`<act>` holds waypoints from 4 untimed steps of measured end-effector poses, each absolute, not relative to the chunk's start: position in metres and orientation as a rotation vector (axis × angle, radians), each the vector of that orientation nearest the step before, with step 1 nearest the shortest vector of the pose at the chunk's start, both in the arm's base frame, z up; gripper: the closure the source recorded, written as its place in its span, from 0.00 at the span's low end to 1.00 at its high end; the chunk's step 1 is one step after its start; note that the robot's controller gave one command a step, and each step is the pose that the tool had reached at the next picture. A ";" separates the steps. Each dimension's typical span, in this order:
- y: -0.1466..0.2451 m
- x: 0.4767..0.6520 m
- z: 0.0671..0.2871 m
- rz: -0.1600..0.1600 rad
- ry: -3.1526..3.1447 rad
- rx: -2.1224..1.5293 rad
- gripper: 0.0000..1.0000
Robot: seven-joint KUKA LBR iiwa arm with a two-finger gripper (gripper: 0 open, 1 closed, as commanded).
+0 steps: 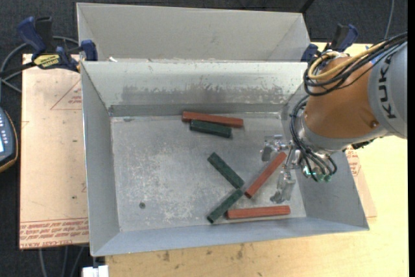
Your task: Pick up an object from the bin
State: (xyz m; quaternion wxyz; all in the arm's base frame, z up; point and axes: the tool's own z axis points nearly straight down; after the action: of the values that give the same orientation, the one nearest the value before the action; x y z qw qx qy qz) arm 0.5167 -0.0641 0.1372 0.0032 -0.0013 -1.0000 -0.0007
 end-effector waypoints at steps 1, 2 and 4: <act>-0.084 0.523 0.068 -0.002 -3.099 -0.500 0.00; -0.070 0.491 0.071 -0.003 -2.993 -0.979 0.00; 0.052 0.508 0.097 -0.007 -2.630 -1.719 0.00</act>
Offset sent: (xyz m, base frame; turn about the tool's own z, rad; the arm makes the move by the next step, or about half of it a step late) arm 0.0072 -0.0208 -0.0672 0.3188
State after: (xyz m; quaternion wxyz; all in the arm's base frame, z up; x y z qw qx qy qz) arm 0.5076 0.0516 0.0971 -0.0003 -0.5471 -0.8371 -0.0022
